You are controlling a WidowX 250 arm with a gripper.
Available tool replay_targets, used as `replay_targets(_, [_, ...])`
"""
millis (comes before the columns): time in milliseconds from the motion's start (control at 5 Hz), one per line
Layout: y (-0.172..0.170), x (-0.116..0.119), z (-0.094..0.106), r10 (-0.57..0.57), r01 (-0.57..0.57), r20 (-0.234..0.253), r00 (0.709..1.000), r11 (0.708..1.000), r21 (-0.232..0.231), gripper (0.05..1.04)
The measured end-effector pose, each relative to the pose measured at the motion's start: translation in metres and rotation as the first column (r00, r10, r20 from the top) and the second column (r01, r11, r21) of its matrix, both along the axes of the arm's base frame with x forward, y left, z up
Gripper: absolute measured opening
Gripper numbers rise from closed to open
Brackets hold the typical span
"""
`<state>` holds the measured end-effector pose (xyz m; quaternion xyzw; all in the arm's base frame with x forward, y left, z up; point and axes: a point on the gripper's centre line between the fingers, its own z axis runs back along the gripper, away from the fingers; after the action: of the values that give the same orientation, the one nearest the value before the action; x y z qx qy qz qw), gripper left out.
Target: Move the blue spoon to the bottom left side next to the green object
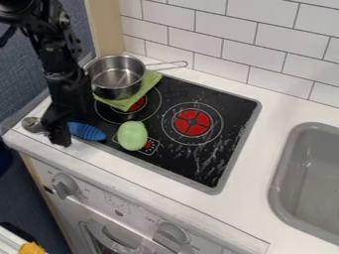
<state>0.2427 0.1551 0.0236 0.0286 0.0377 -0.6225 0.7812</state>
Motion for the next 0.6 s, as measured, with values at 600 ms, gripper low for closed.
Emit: replay_targets(600, [-0.008,0.023,0.060,0.554,-0.552,0.137,0.821,0.832,-0.057,1.000])
